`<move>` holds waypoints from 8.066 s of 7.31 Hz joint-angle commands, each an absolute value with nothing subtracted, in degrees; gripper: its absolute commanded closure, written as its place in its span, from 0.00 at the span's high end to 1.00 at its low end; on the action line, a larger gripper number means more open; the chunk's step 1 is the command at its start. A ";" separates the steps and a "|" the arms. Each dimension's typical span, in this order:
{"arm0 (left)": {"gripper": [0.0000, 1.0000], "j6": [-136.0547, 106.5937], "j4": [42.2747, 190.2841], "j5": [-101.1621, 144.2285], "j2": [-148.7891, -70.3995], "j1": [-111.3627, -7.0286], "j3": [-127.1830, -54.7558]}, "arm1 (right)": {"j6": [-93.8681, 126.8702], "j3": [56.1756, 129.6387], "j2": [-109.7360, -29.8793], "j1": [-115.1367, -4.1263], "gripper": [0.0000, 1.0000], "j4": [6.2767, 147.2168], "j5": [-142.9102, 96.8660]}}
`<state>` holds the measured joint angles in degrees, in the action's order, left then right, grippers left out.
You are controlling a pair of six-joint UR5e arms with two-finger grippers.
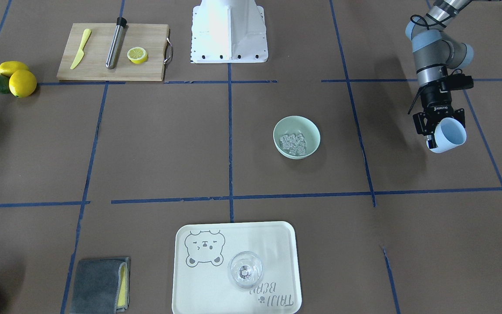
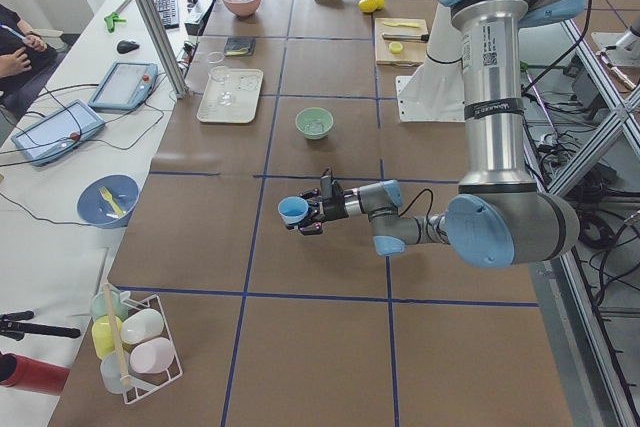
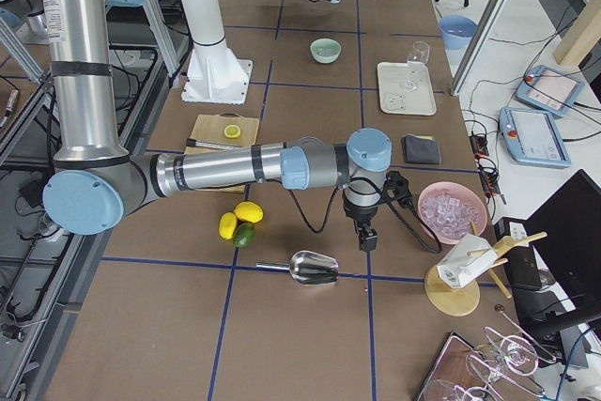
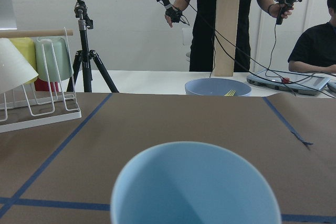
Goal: Pour ice into bowl
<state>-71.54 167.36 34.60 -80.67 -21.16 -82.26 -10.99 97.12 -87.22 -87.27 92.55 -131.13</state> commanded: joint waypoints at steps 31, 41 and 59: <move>1.00 11.69 87.63 129.99 -89.82 -94.22 -95.38 | 36.33 107.14 -65.68 -56.46 1.00 76.73 -132.54; 1.00 7.47 88.33 131.22 -90.18 -94.04 -96.94 | 65.30 67.51 -25.66 -25.41 0.83 82.09 -98.44; 1.00 11.86 88.33 134.56 -89.21 -93.87 -96.94 | 51.26 97.01 -58.22 -51.38 0.00 80.43 -127.49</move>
<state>10.76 88.29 133.72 -89.46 -93.89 -96.87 54.86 94.22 -51.84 -46.17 81.28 -122.53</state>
